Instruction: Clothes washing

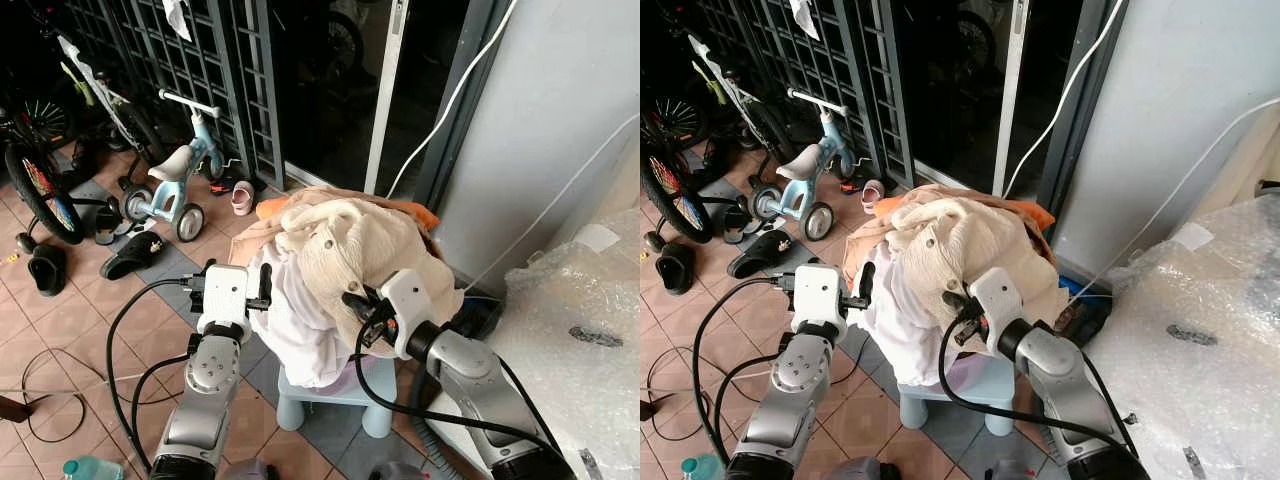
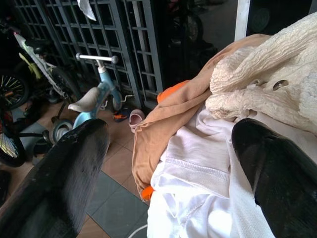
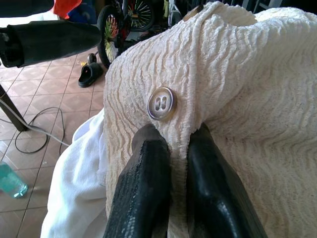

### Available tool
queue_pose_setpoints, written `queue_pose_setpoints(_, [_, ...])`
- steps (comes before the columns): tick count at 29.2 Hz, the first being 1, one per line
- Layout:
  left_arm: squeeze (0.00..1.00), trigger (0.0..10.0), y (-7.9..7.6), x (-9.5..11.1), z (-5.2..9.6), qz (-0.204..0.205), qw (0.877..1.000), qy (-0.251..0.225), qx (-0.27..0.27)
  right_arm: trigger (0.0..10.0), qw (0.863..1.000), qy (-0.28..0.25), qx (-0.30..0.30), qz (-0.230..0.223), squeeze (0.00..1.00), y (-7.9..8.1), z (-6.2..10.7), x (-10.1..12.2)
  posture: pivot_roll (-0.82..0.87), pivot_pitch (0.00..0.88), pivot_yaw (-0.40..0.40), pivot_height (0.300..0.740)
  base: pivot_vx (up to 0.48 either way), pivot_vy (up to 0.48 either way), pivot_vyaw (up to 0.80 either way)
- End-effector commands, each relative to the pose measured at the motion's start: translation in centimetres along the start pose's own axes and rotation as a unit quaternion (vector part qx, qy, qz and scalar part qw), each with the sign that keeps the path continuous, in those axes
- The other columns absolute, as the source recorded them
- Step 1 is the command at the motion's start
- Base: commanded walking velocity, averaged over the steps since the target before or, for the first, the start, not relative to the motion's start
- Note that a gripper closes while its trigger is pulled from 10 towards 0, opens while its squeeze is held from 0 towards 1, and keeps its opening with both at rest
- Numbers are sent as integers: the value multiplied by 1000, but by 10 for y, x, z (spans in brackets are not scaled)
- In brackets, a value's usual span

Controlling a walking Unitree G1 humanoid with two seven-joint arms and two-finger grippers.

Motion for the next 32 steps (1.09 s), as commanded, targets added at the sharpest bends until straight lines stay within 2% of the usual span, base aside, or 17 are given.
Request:
queue_pose_setpoints(1, [0,10000,-1,-5,2,1,1000,8,-4,0,1000,-19,12,-1,0,3,1,9,-62,0,46,740,0,0,0])
queue_pose_setpoints(5, [0,10000,-1,-6,2,1,1000,8,-4,0,998,-55,26,-23,0,5,2,24,-63,0,47,740,0,0,0])
queue_pose_setpoints(6, [0,10000,-1,-6,2,1,1000,8,-5,0,994,-93,14,-47,0,0,2,41,-64,0,48,740,0,0,0])
queue_pose_setpoints(9, [0,10000,-1,-6,2,1,1000,8,-5,0,989,-133,-1,-68,0,-8,3,62,-65,0,51,740,0,0,0])
queue_pose_setpoints(15, [0,10000,-3,-5,1,2,1000,7,-9,0,980,-196,19,-41,0,-5,0,115,-70,0,51,740,0,0,0])
queue_pose_setpoints(21, [0,10000,-4,-3,0,3,1000,4,-7,0,969,-244,33,-35,0,3,0,151,-64,0,47,740,0,0,0])
queue_pose_setpoints(23, [0,10000,-3,-3,0,3,1000,4,-5,0,961,-277,8,-28,0,-1,4,169,-64,0,47,740,0,0,0])
queue_pose_setpoints(25, [0,10000,-2,-3,0,2,1000,5,-2,0,957,-287,-23,-20,0,-10,7,174,-64,0,45,740,0,0,0])
queue_pose_setpoints(26, [0,10000,-3,-3,0,1,1000,5,-1,5922,959,-276,-61,-16,0,-23,7,165,-65,0,43,740,0,0,0])
queue_pose_setpoints(27, [0,10000,-3,-3,0,1,1000,5,-1,10000,962,-260,-85,-19,0,-31,8,151,-63,0,42,740,0,0,0])
queue_pose_setpoints(30, [0,10000,-3,-3,0,2,1000,4,-1,10000,964,-238,-114,-27,0,-36,11,130,-66,0,43,740,0,0,0])
queue_pose_setpoints(32, [0,10000,-3,-3,0,2,1000,4,-1,10000,965,-232,-120,-30,0,-37,11,125,-67,0,43,740,0,0,0])
Point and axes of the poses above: a point about 5 cm out from each wrist's last joint towards the gripper, its own z axis pointing back from the gripper into the wrist, its own x axis along the axis of the wrist's last joint, y = z × x, the point moved 5 cm from there along -z, pointing out of the wrist towards the gripper, and after that the axes turned 11 degrees about -z, right-handed, at the moved point
